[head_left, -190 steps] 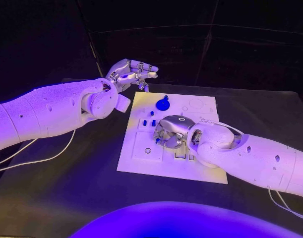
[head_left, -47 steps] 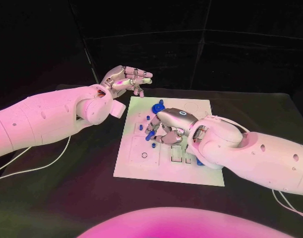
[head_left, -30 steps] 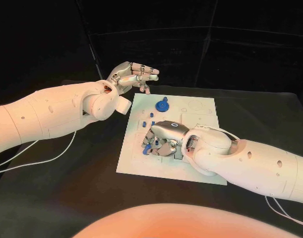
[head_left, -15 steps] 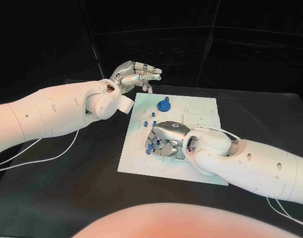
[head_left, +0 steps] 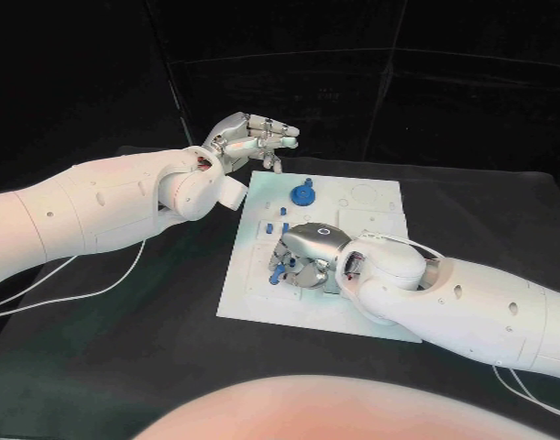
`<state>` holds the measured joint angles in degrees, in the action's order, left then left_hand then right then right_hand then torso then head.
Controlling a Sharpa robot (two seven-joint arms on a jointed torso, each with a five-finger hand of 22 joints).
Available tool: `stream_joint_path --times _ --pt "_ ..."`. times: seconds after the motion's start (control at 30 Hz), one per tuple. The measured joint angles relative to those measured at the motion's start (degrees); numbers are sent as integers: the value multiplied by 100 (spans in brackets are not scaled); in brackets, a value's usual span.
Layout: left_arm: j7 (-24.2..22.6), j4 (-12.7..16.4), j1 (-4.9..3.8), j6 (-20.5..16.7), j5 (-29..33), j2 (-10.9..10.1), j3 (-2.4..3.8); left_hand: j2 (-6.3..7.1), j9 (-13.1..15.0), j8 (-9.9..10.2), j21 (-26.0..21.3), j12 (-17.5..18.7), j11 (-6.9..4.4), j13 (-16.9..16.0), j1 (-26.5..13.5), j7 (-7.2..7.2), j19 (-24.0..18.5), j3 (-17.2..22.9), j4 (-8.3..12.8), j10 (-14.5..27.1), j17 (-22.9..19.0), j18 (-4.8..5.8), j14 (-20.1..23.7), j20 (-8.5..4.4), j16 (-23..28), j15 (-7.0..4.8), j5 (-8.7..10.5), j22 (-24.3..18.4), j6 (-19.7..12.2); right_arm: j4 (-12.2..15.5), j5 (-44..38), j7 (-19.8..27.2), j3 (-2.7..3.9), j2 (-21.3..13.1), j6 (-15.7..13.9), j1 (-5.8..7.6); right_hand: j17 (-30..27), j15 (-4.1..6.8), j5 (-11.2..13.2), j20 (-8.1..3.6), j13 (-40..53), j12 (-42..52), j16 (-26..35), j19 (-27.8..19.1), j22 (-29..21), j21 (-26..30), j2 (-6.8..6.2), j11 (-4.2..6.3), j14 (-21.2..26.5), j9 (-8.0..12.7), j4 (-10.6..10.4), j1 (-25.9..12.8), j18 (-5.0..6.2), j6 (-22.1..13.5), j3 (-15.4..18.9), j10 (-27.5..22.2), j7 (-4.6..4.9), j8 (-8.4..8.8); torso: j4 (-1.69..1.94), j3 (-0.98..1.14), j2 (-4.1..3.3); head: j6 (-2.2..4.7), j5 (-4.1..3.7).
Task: Assemble the parts on the task board
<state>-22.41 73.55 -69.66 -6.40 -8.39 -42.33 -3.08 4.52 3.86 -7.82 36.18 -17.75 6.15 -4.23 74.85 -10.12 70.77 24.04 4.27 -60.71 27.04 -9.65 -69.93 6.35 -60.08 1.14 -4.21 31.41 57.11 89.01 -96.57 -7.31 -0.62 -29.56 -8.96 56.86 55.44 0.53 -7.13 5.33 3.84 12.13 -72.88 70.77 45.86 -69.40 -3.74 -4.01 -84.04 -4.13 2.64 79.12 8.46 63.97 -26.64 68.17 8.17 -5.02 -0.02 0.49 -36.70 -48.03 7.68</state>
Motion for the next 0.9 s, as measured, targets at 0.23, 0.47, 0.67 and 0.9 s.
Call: stream_joint_path --times 0.23,0.47,0.67,0.9 --pt "0 -5 0 0 0 8 0 0 0 0 0 0 0 0 0 0 0 0 0 0 0 0 0 0 0 0 0 -5 0 -30 -45 -69 12 96 242 11 0 0 0 0 -1 0 0 0 0 0 -6 23 0 -1 0 -53 0 -8 0 23 8 5 0 -1 0 -13 8" --pt "0 -8 0 1 0 12 0 0 0 0 0 0 0 0 0 0 0 0 0 0 0 0 0 0 0 0 0 -5 0 -31 -93 -128 19 155 363 20 -24 0 27 0 0 -51 0 0 -19 0 -48 21 0 -2 0 -104 0 -10 0 23 8 15 2 -1 3 -26 18" --pt "1 -9 0 2 0 12 0 0 0 0 0 0 0 0 0 0 0 0 0 0 0 0 0 0 0 0 0 -4 0 -28 -117 -145 10 178 352 13 -130 -78 25 74 -33 -360 52 -160 -241 107 -245 -146 8 44 -52 -302 0 -366 32 -431 147 141 2 -1 3 -32 31" --pt "3 -5 0 3 0 11 0 0 0 0 0 0 0 0 0 0 0 0 0 0 0 0 0 0 0 0 0 -4 0 -31 -117 -142 -2 187 250 1 -422 -160 -36 180 -28 -489 236 -341 -573 317 -425 -255 76 45 -91 -481 0 -735 303 -843 206 140 2 -2 3 -44 36"
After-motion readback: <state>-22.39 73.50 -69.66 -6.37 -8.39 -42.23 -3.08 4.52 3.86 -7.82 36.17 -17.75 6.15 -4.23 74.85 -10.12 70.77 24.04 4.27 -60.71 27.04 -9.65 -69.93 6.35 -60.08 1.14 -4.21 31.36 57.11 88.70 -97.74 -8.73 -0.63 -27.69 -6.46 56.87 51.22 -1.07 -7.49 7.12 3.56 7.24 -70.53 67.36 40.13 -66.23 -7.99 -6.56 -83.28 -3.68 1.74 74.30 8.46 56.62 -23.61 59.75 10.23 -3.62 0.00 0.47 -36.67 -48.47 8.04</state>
